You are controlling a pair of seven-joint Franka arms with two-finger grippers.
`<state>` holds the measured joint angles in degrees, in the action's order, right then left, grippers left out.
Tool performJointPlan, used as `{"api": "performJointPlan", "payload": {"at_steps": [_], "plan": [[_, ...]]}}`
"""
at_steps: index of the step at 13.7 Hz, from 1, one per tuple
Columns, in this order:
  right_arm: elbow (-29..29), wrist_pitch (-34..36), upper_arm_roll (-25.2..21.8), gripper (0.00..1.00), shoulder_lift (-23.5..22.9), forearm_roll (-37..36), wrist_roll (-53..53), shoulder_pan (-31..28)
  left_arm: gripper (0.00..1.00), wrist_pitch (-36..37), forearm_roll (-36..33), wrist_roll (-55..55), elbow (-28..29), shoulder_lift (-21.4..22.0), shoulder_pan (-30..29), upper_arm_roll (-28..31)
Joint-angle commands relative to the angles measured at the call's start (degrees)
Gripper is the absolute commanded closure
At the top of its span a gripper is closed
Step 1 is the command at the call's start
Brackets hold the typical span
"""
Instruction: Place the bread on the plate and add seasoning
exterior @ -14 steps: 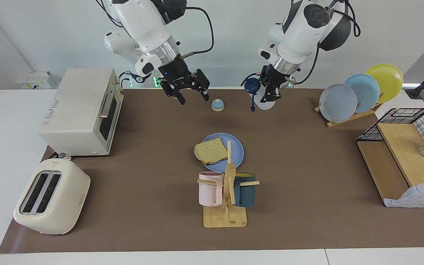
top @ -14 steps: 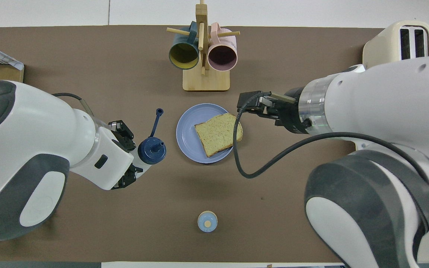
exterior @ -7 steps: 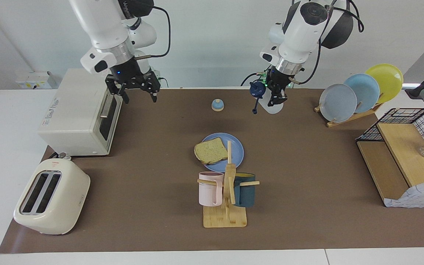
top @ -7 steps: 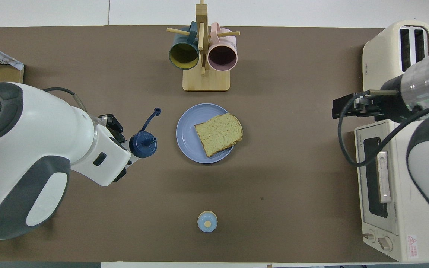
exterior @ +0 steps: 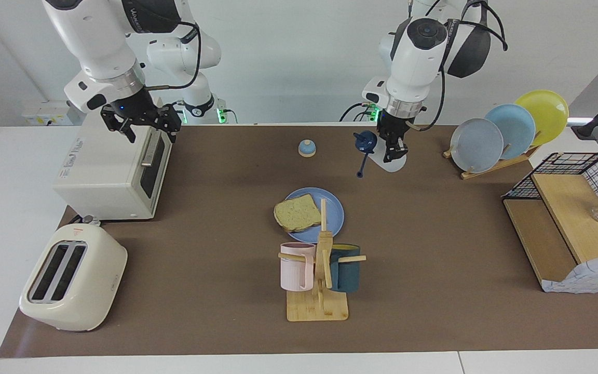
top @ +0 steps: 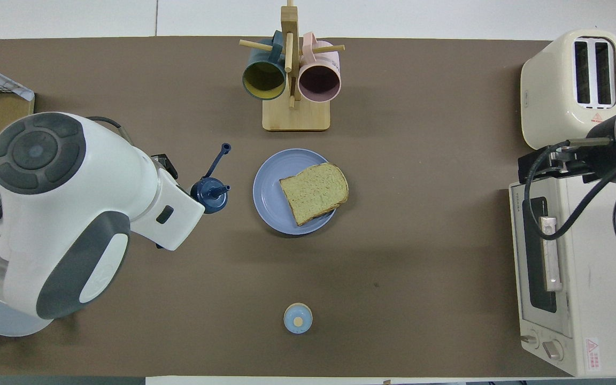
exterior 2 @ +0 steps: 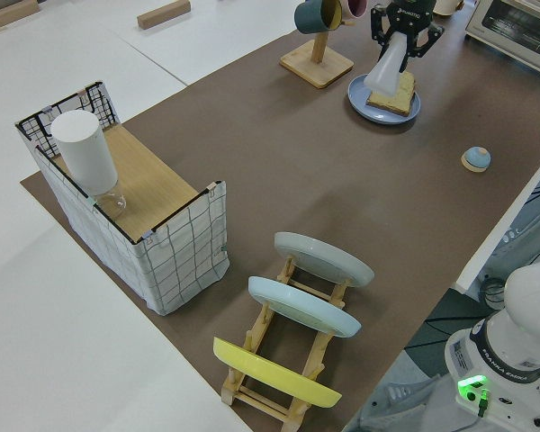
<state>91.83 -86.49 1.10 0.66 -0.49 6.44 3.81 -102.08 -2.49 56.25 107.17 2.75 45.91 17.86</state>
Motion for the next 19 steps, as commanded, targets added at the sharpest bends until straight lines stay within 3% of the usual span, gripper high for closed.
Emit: {"api": "performJointPlan", "payload": {"at_steps": [1, 10, 14, 19], "plan": [[-1.0, 1.1, 1.0, 0.00, -1.1, -1.1, -2.7, -2.6, 1.00, -0.6, -4.3, -4.2, -3.3, -4.7, 2.7, 0.3], [0.0, 0.8, 0.2, 0.00, -0.8, 0.5, -5.1, -3.4, 1.00, 0.5, -16.7, -13.3, -9.6, -18.5, 8.1, 0.4], [-0.2, 0.2, 0.2, 0.00, -0.9, 0.5, -5.3, -3.5, 1.00, 4.6, -19.7, -16.9, -19.8, -31.1, 9.5, 0.9], [-0.2, 0.4, 0.2, 0.00, -0.8, 0.4, -5.3, -3.5, 1.00, 6.9, -28.1, -18.4, -20.1, -32.4, 10.8, 0.9]]}}
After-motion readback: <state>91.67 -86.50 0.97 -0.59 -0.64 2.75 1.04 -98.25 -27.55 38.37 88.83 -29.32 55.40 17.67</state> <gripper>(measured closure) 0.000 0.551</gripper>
